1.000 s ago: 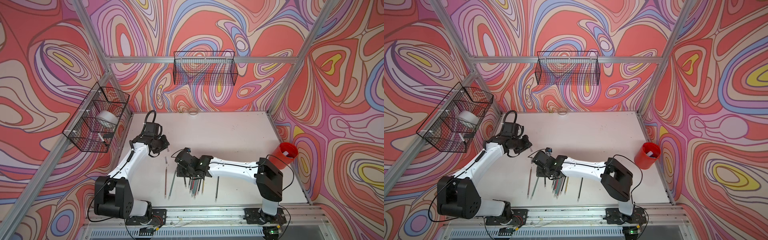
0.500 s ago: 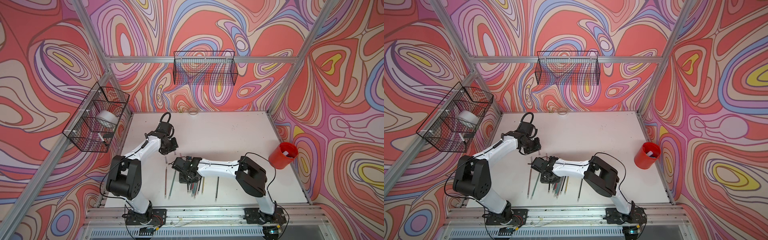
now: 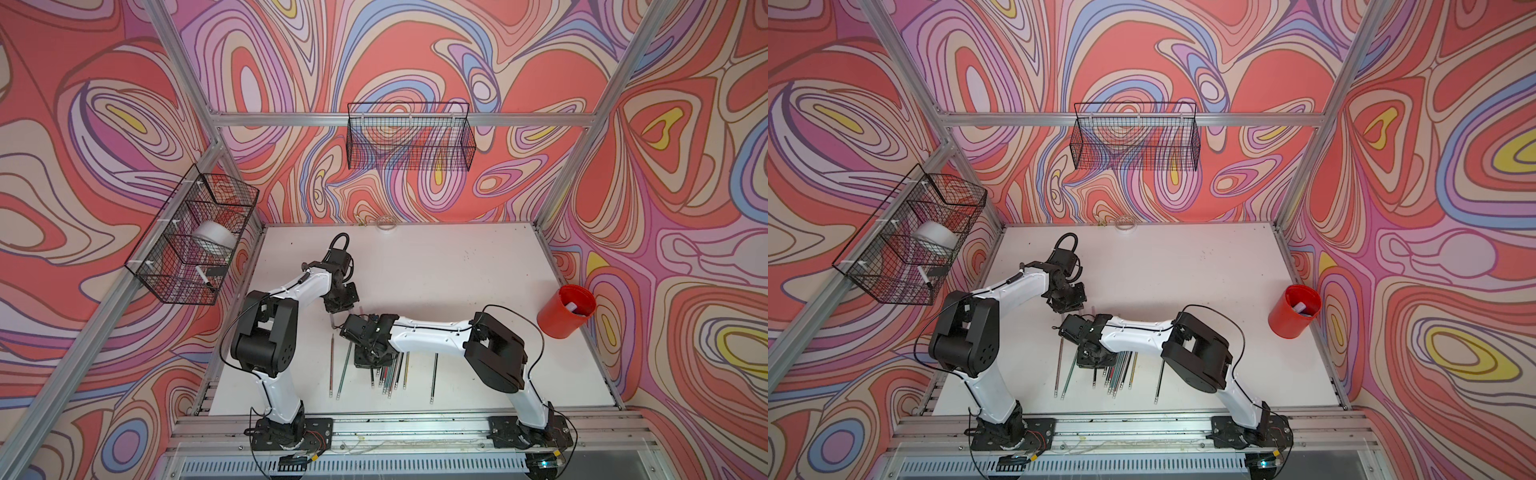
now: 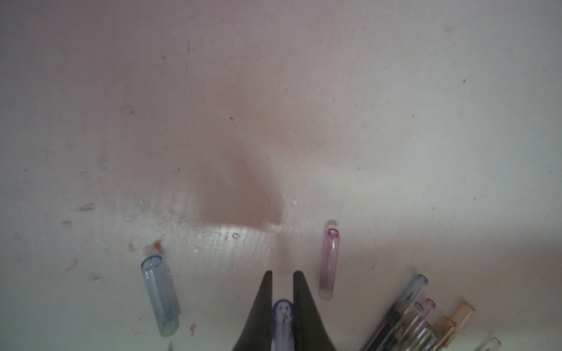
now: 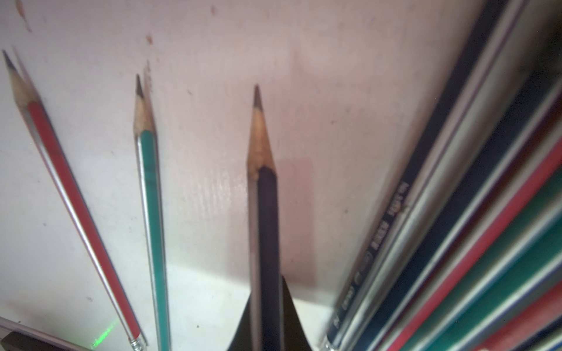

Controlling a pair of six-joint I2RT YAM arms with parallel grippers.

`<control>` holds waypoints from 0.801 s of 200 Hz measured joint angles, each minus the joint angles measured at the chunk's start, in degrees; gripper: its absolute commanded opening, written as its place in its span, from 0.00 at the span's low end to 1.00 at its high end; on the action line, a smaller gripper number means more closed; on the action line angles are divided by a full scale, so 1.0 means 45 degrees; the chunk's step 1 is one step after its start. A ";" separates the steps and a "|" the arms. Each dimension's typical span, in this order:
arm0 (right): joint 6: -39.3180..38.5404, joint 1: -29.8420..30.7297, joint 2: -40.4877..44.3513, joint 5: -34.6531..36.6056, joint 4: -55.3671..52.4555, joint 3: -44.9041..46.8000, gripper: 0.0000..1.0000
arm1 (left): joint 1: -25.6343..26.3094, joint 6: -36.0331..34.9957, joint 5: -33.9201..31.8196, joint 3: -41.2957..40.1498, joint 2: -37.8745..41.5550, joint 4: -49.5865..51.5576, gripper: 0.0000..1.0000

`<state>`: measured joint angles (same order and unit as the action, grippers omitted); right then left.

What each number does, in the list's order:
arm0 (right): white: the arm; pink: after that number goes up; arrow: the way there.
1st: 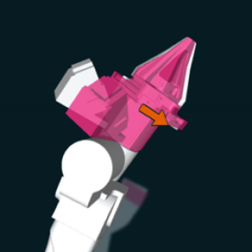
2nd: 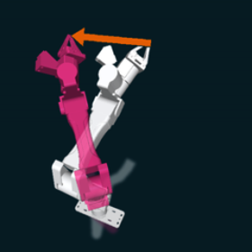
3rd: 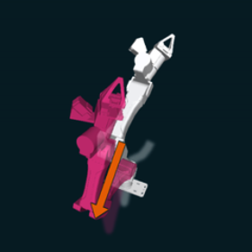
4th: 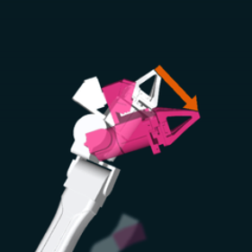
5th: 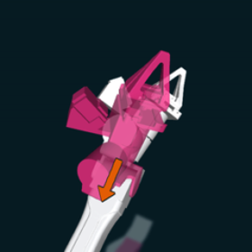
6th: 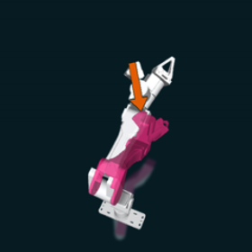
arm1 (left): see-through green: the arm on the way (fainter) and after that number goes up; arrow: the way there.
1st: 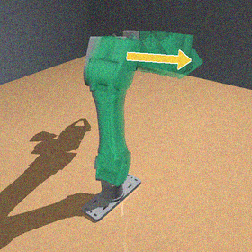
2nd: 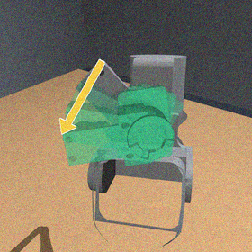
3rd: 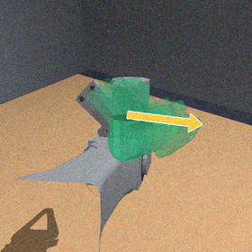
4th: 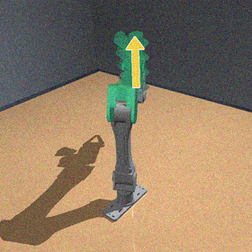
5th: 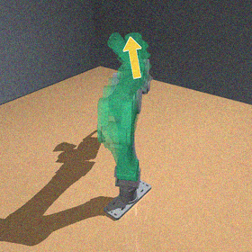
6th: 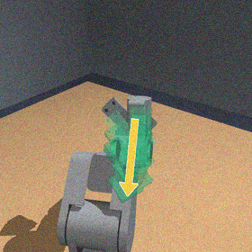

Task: Remove the protective cover of the pencils
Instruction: Place the pencil at the center of the board.

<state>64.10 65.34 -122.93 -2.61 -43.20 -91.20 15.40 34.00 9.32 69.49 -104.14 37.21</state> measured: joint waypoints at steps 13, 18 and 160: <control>0.0005 0.0000 -0.0039 -0.0068 0.0010 -0.0068 0.18 | 0.0010 -0.0044 -0.0078 0.0034 -0.0117 0.0053 0.00; 0.0015 0.0000 -0.0053 -0.0092 0.0005 -0.0097 0.19 | 0.0010 -0.0078 -0.0092 0.0039 -0.0146 0.0068 0.00; -0.0223 0.0000 -0.1049 -0.0777 0.0019 -0.1569 0.14 | 0.0058 -0.0238 -0.0136 0.0146 -0.0801 0.0165 0.04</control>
<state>63.09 65.34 -127.66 -6.11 -43.11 -98.26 15.66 32.93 8.71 70.15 -107.74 37.95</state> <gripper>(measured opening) 0.143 0.127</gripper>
